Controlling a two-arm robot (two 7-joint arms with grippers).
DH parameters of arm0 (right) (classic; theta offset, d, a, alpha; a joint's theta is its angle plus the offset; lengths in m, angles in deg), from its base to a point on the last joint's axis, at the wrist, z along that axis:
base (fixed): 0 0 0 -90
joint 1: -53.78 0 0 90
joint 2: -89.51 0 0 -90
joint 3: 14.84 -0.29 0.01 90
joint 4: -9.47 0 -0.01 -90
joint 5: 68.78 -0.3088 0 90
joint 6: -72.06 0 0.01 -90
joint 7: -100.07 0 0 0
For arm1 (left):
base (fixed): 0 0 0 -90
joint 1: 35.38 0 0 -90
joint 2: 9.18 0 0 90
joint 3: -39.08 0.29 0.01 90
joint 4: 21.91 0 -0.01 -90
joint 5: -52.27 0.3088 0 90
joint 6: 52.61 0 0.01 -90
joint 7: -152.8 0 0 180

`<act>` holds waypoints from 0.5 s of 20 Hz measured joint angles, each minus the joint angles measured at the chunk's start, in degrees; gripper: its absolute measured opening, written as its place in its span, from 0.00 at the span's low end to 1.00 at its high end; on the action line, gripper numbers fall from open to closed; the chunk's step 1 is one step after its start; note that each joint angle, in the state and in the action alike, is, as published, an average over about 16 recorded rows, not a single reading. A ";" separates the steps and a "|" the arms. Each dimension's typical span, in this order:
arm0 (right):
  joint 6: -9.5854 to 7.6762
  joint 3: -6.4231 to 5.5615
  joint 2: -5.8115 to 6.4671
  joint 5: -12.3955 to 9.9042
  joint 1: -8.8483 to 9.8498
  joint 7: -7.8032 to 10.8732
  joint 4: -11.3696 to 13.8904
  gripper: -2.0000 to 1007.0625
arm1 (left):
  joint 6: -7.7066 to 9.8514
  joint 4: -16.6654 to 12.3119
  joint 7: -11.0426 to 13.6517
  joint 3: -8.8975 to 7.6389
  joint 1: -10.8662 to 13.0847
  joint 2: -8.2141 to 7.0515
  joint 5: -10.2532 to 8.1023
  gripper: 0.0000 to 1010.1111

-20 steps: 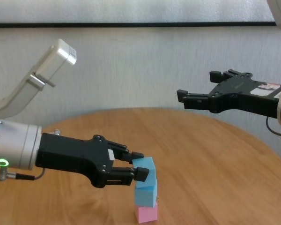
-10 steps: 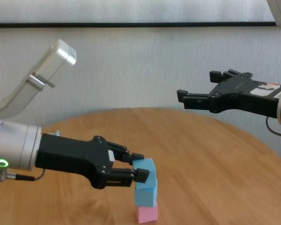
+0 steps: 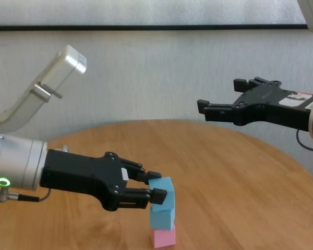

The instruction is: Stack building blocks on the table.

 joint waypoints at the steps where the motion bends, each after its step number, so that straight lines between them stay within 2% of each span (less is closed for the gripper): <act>1: 0.00 0.00 0.00 0.00 0.00 0.00 0.00 0.99 | 0.00 0.00 -0.02 -0.01 0.00 0.00 0.01 0.43; 5: 0.00 0.00 0.00 0.00 0.00 0.00 0.00 0.99 | 0.00 -0.01 -0.11 -0.08 0.02 0.01 0.04 0.50; 10: 0.00 0.00 0.00 0.00 0.00 0.00 0.00 0.99 | -0.03 -0.34 -0.09 -0.35 0.28 -0.20 -0.31 0.65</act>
